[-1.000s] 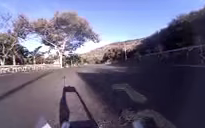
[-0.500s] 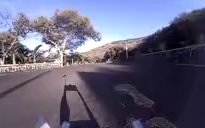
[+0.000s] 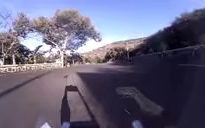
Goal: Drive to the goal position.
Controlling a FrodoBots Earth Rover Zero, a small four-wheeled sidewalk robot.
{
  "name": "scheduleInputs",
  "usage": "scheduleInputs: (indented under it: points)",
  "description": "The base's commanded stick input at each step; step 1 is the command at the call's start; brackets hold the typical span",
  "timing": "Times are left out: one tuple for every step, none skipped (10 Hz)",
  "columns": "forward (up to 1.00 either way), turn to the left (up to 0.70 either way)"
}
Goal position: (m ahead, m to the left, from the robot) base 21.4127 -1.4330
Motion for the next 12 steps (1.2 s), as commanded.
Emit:
scheduleInputs:
  points:
    - [0.5, 0.0]
    - [0.5, 0.0]
    - [0.5, 0.0]
    - [0.5, 0.0]
    - [0.5, 0.0]
    - [0.5, 0.0]
    - [0.5, 0.0]
    - [0.5, 0.0]
    - [0.5, 0.0]
    - [0.5, 0.0]
    - [0.5, 0.0]
    - [0.5, 0.0]
